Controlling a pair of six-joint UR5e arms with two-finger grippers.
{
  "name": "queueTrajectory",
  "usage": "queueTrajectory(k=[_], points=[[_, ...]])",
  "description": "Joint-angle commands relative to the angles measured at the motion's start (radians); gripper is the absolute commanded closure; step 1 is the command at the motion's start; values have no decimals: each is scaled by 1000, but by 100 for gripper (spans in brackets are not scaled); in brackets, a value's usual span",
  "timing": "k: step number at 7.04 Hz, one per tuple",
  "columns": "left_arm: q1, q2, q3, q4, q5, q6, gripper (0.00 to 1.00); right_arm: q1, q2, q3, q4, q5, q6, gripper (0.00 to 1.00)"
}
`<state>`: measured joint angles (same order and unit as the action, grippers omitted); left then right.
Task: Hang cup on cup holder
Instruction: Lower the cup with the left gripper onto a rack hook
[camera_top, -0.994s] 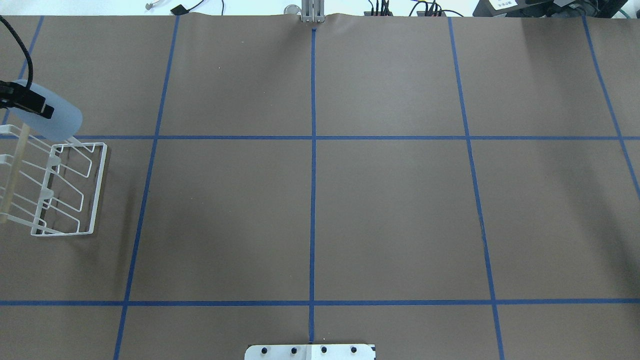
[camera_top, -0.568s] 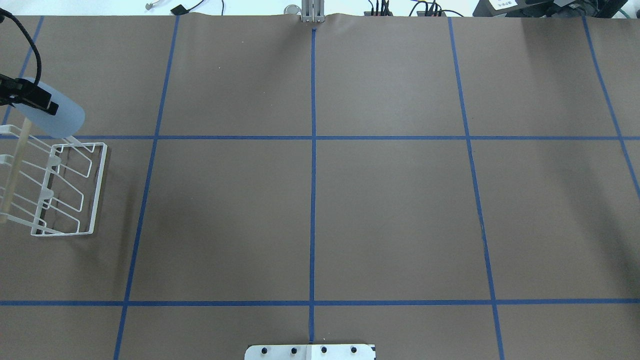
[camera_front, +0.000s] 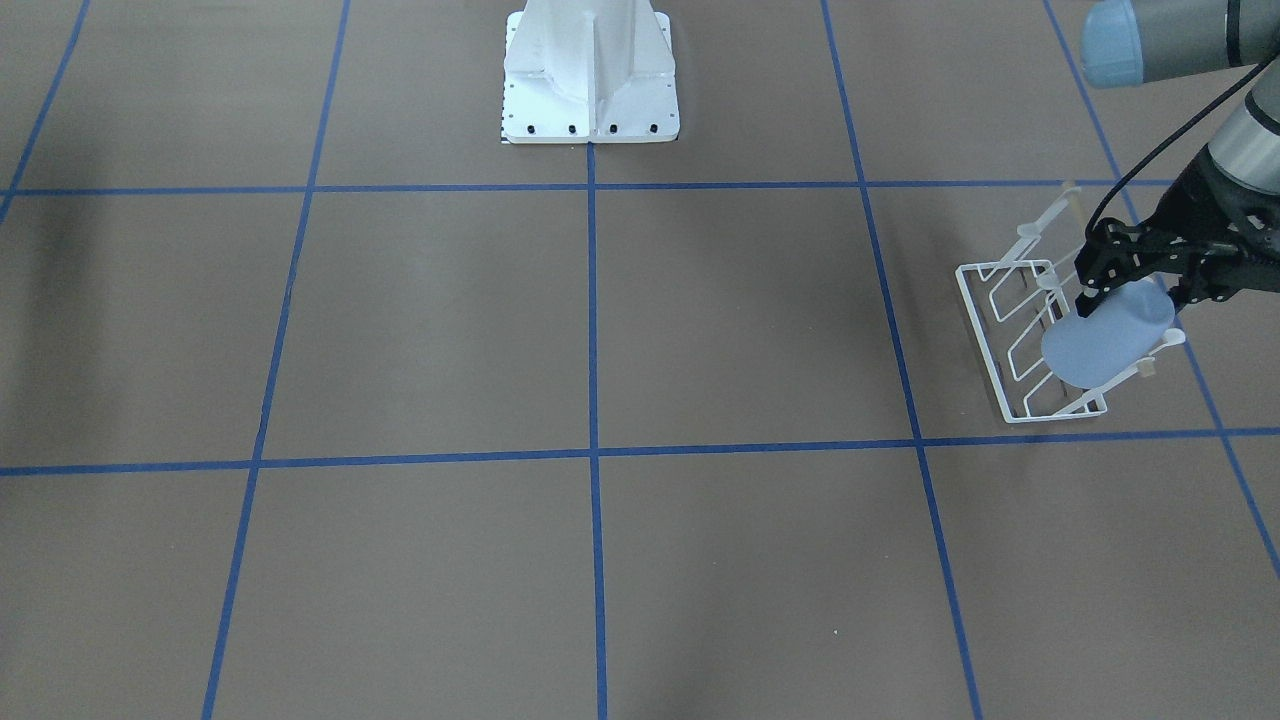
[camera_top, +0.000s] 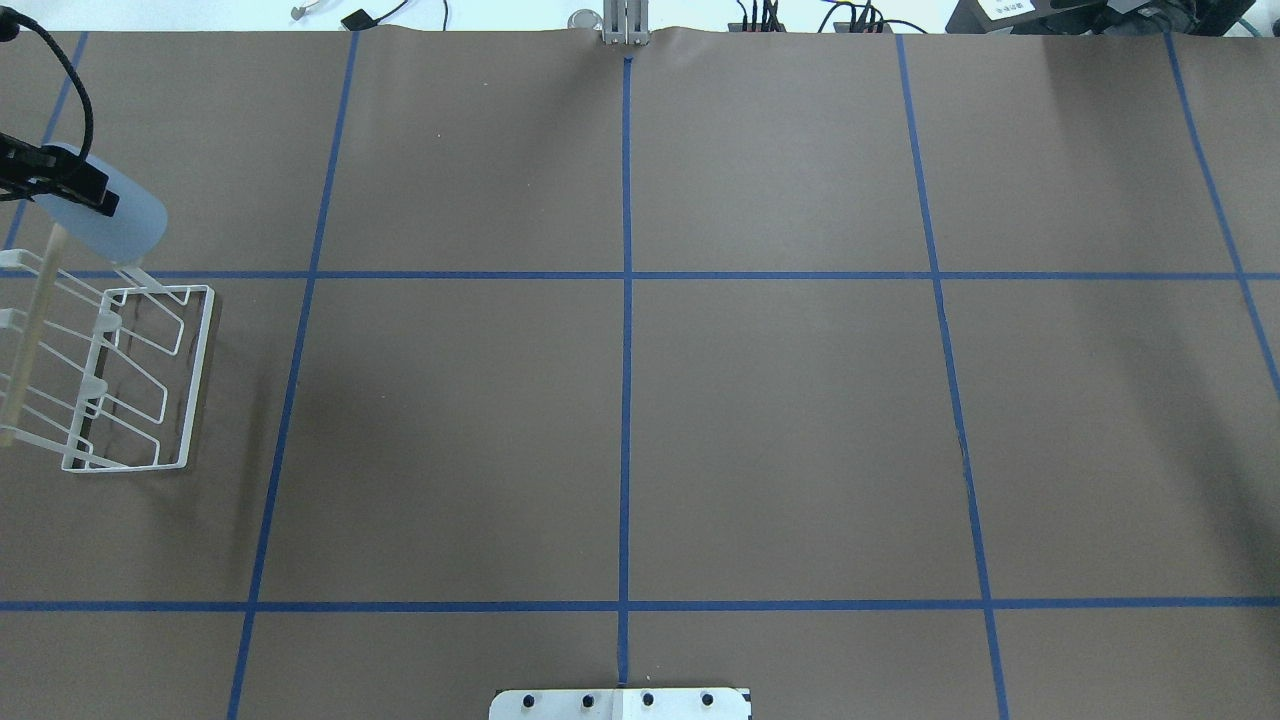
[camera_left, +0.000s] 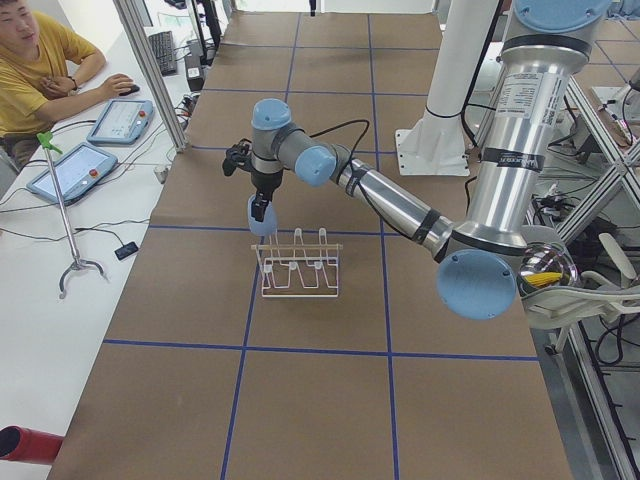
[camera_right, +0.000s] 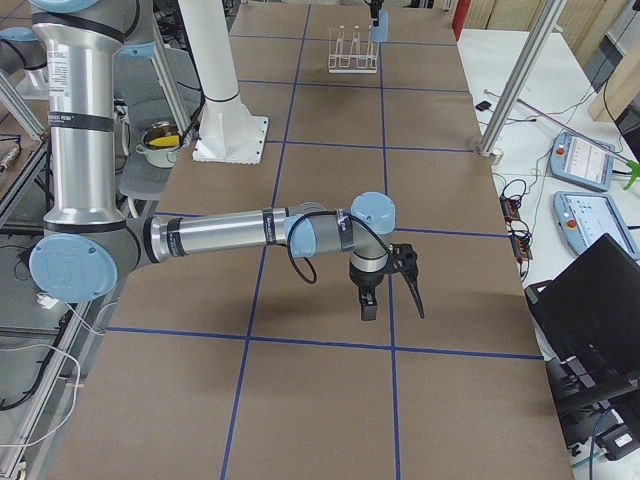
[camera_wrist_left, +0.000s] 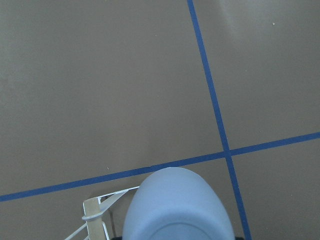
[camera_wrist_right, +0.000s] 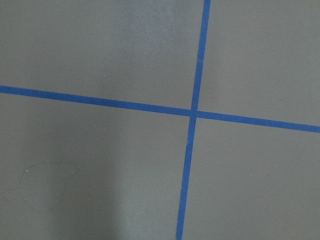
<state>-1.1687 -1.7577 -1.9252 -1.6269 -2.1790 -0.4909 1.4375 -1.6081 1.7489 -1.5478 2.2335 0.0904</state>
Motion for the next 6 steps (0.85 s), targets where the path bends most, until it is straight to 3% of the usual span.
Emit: queueTrajectory(k=[1,6], points=[[3,7,3,-2,1,-9,100,0,1,0,0,0,2,0],[20,35,5,-5,2,-26,100,-2,2,0,-2,3,2,0]])
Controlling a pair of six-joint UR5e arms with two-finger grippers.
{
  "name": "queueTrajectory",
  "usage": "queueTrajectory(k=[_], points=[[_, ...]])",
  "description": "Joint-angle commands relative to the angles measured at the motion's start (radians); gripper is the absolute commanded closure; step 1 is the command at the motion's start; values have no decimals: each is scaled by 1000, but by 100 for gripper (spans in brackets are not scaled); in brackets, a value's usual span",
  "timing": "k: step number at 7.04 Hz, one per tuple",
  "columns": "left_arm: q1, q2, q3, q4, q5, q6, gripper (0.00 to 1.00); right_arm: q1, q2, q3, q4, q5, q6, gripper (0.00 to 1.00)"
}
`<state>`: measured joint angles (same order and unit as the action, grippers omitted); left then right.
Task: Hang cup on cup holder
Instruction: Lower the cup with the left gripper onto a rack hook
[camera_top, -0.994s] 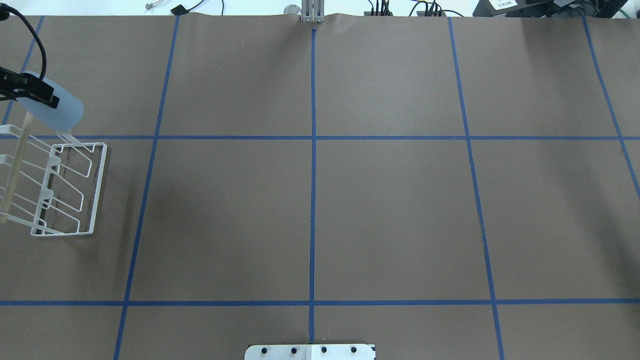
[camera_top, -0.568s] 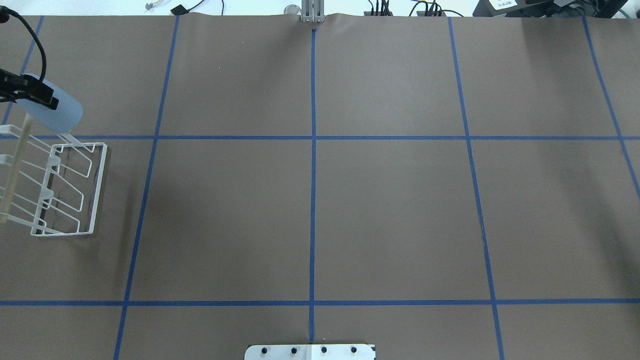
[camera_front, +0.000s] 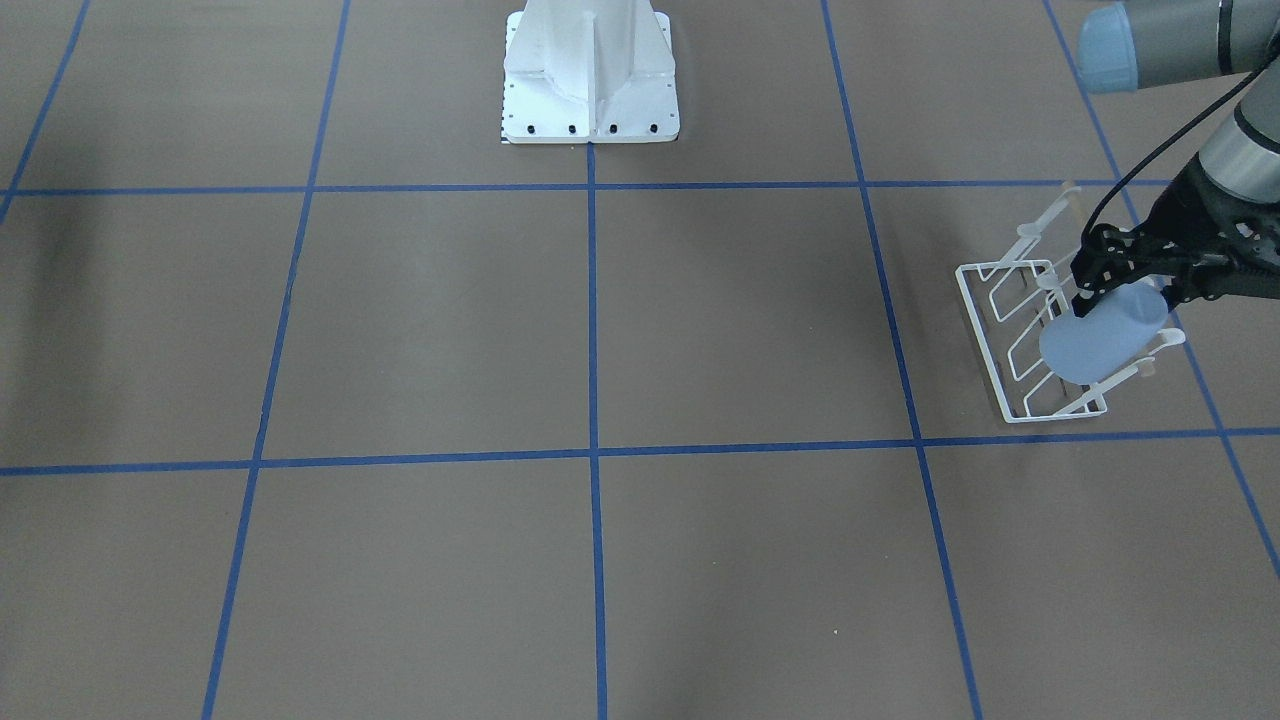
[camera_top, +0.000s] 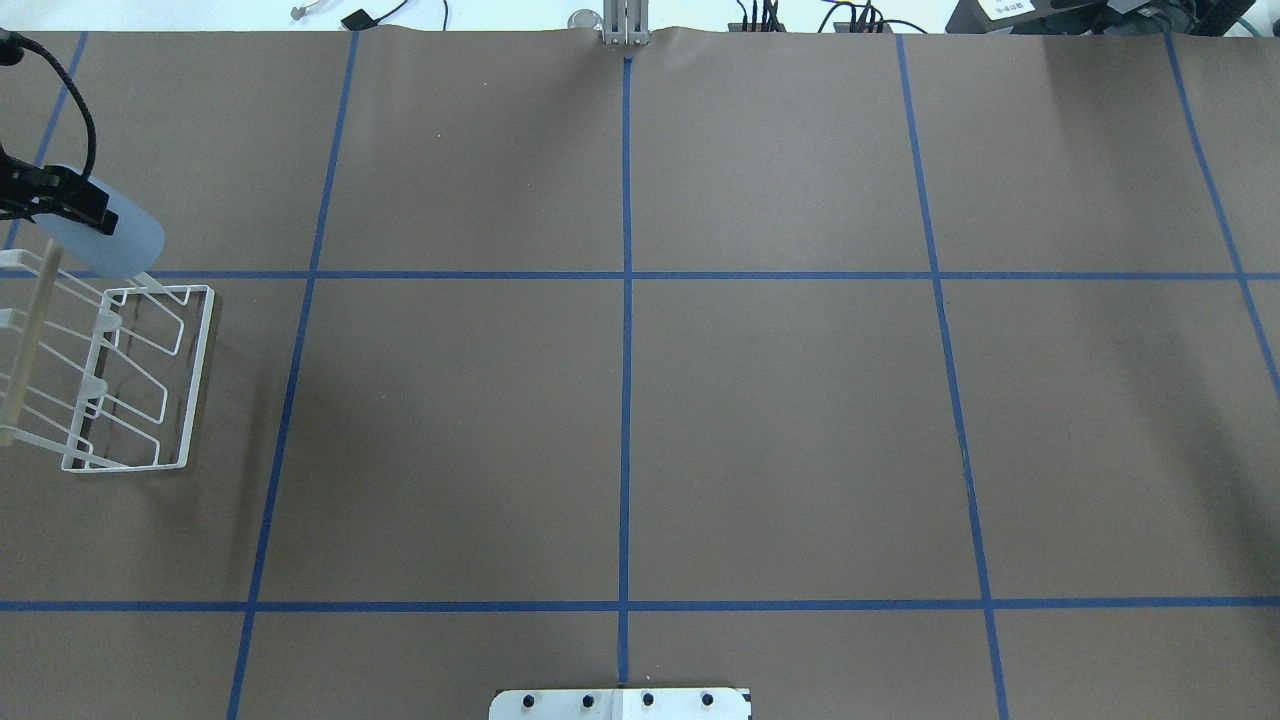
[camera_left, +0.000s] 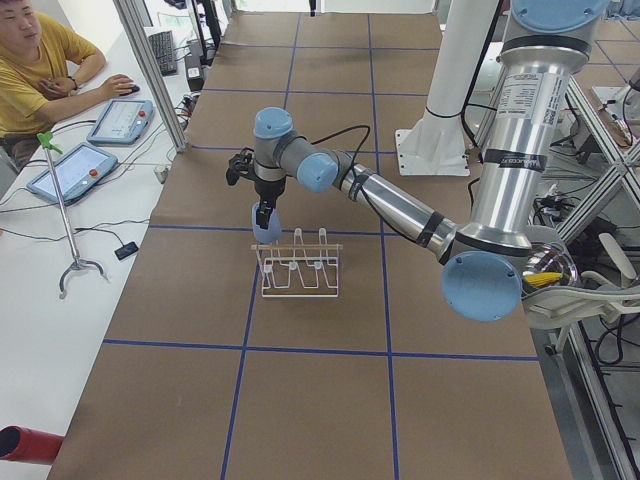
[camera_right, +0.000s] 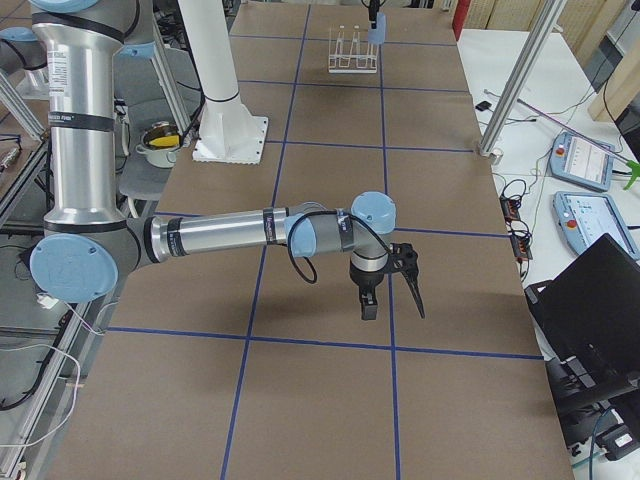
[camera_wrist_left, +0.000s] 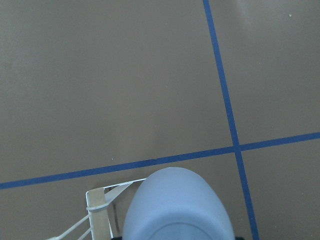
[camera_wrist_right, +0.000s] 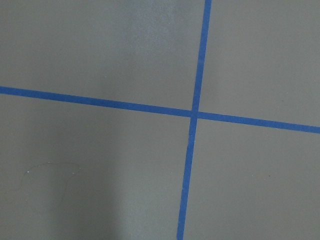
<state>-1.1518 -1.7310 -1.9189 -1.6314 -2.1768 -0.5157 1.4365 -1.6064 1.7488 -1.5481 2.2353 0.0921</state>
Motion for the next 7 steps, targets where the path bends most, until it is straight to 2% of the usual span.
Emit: queueTrajectory(k=[1,4,7], points=[[23,8,-2,-1,0,-27,100,-1,0,0,-1,1,0,0],[82,13,1,-47,61,-98,100,-1,0,0,-1,1,0,0],[92,13,84,-132,66,-98,100,-1,0,-2,-1,3,1,0]])
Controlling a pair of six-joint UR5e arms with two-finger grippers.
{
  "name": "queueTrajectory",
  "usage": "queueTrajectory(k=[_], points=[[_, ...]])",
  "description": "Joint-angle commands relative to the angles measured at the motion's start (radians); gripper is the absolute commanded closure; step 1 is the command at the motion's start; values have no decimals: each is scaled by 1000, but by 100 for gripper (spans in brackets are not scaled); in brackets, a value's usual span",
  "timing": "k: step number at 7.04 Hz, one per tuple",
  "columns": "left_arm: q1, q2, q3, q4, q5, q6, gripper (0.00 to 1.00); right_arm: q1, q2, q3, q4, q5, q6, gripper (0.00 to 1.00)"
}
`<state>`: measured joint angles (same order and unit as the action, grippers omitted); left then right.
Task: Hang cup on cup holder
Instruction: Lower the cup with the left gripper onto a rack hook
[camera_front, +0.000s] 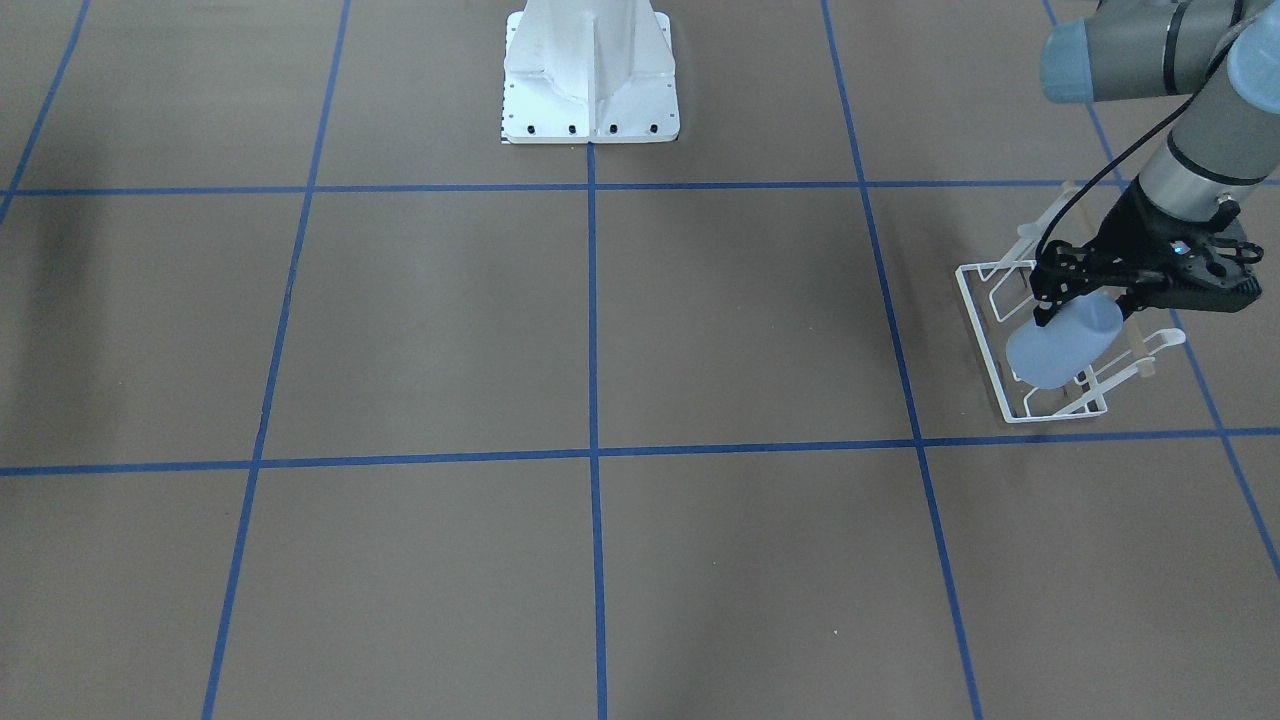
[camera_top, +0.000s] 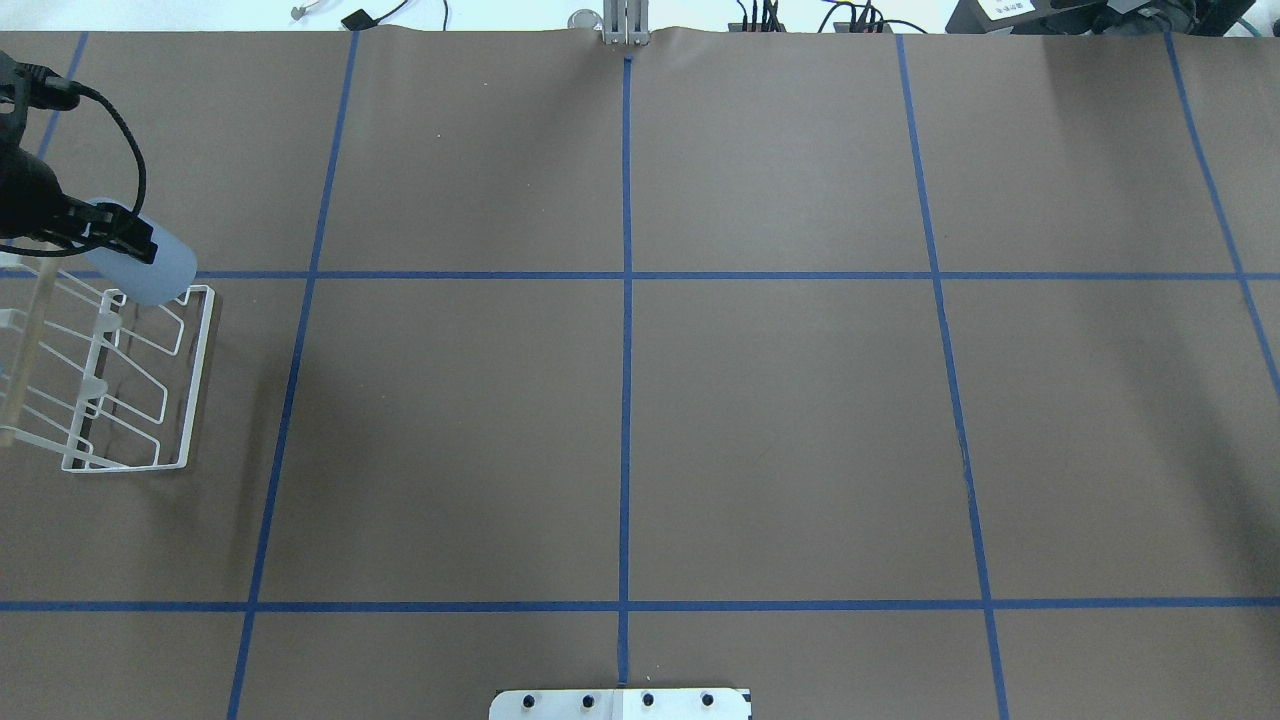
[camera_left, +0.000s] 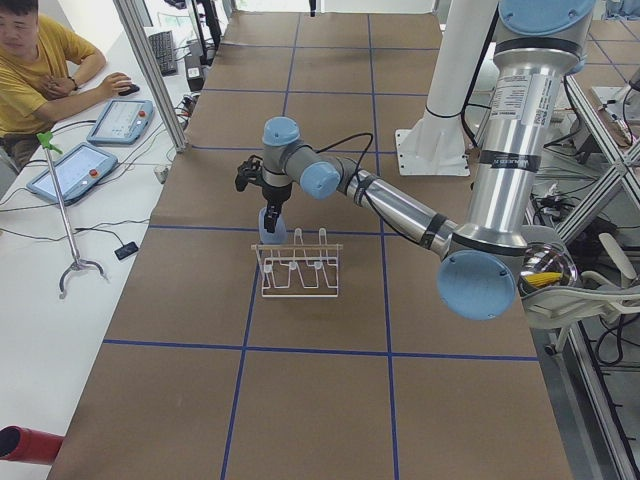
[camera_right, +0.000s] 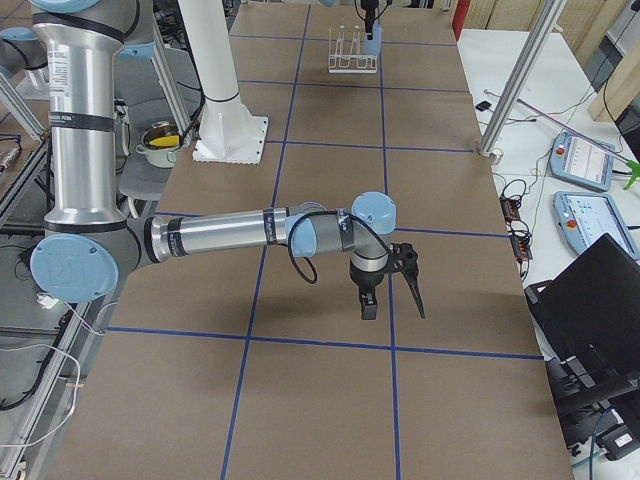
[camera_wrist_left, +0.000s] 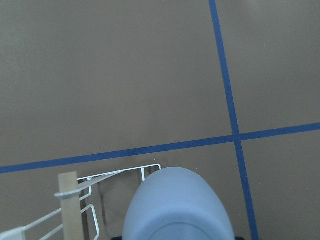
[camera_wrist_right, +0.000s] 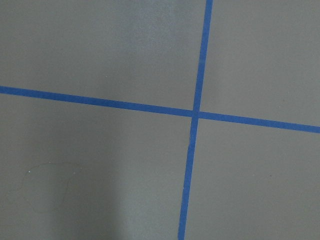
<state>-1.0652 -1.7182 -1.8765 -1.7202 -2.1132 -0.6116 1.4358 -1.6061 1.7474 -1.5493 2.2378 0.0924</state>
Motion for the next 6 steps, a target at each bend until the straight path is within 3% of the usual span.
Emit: queueTrajectory(k=[1,3,4,5,6], points=[[8,0,78,-95,2,-4,100,-2,-2,0,0,0,0,0],[23,0,100,-110,33,-5,100,0,-2,0,0,0,0,0],[31,0,100,-111,36,-5,90,0,-2,0,0,0,0,0],[31,0,100,-111,36,-1,40,-2,-2,0,0,0,0,0],[31,0,97,-125,38,6,2,0,-2,0,0,2,0,0]])
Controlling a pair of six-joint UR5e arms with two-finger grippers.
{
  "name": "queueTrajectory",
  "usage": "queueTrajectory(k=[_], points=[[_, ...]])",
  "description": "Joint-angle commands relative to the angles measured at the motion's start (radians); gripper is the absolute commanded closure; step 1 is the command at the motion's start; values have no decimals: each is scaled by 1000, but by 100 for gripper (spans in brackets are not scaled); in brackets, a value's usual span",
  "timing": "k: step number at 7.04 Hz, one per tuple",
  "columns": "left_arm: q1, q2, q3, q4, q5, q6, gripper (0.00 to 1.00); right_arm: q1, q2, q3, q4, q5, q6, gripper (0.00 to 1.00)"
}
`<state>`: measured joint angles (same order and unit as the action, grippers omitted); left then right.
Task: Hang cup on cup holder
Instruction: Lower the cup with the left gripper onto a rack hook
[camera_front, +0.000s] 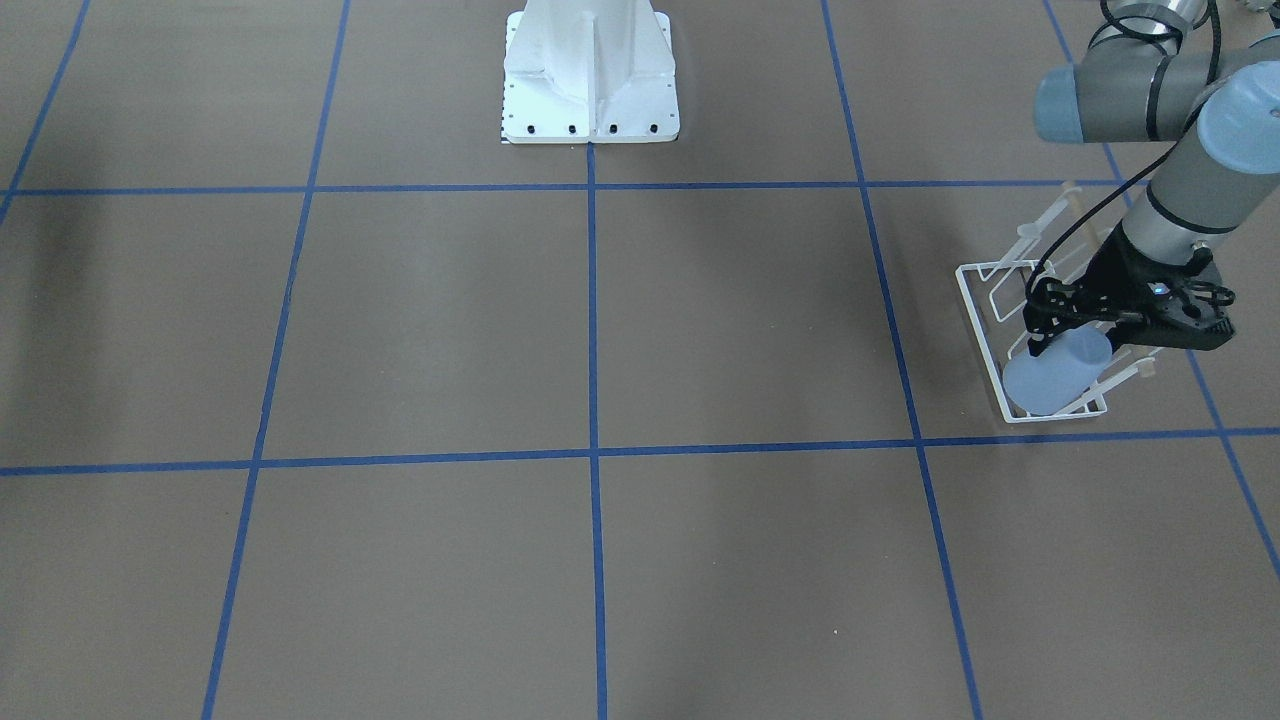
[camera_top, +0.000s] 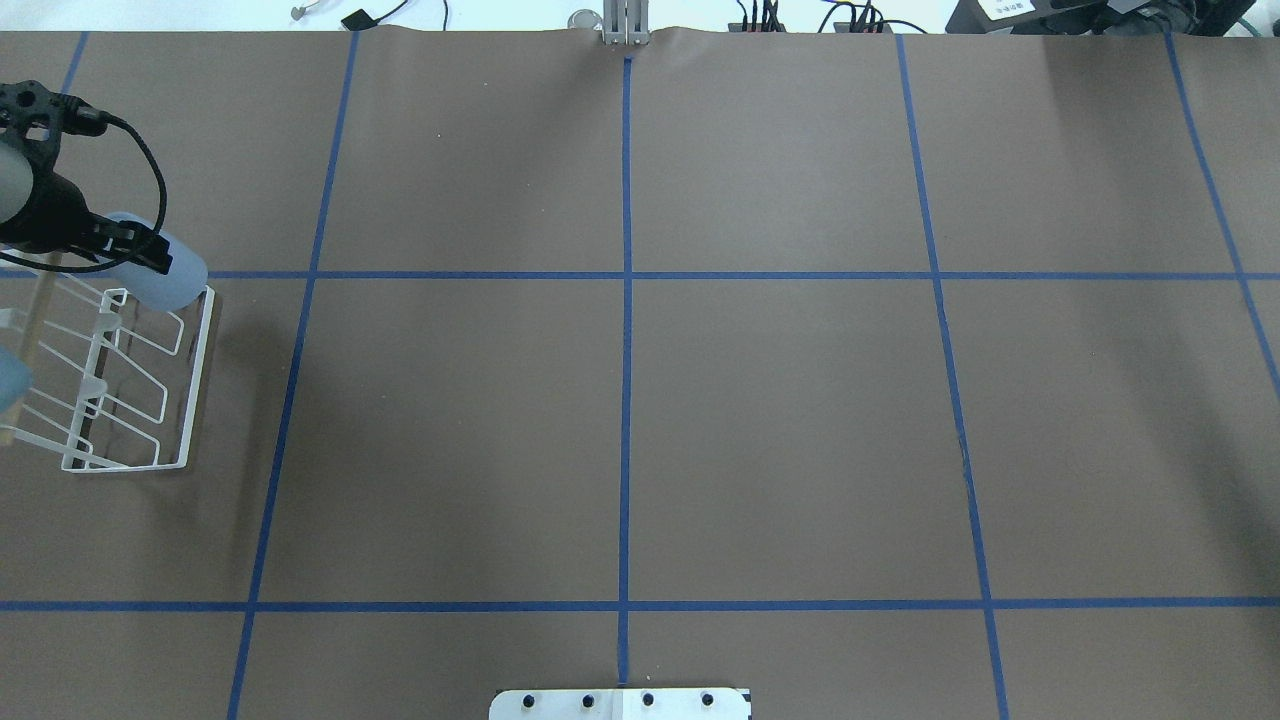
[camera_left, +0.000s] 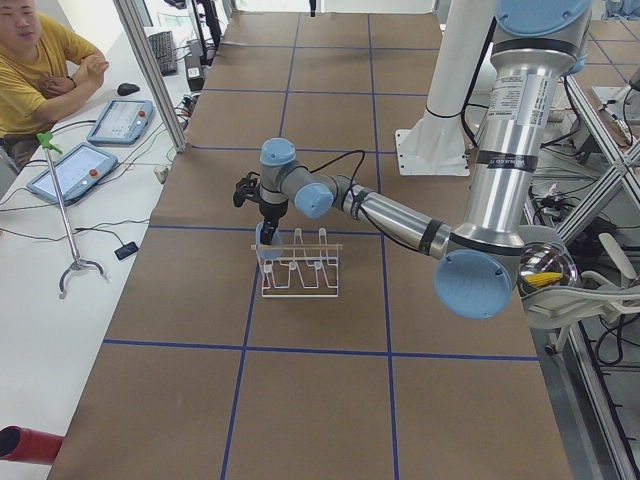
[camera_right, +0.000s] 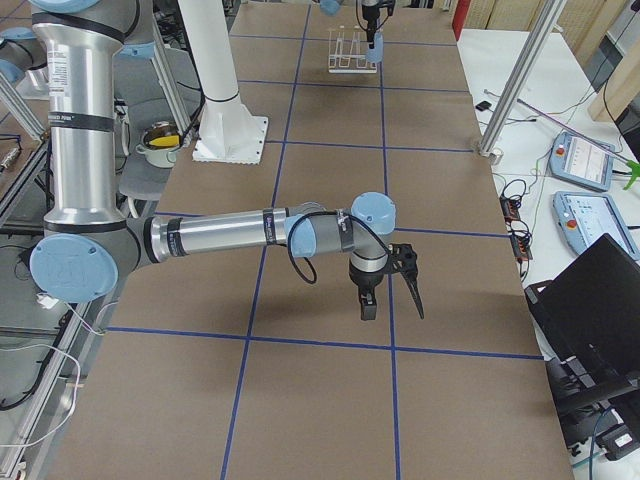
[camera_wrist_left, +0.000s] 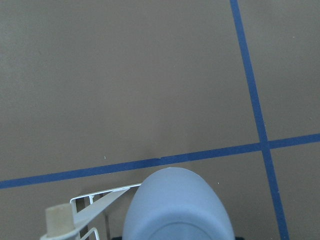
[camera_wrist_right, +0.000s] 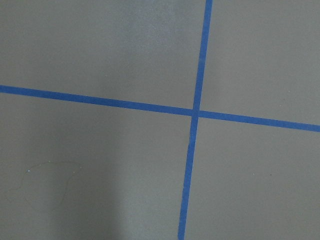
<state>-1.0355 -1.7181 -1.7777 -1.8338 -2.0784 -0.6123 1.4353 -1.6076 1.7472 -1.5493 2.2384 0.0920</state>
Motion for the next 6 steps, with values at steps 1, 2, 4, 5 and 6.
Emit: queueTrajectory(k=[1,2,4,5,6], points=[[2,2,-6,-22,3,9,2,1,1,0,0,1,0,0],[0,-3,-22,-21,1,9,2,1,3,0,0,1,2,0],[-15,-9,-64,-6,-9,9,1,-1,6,0,1,4,0,0],[-41,-18,-104,64,-11,23,1,-1,6,0,2,1,0,0],[-90,-46,-159,209,-11,142,1,1,5,-3,0,-3,-5,0]])
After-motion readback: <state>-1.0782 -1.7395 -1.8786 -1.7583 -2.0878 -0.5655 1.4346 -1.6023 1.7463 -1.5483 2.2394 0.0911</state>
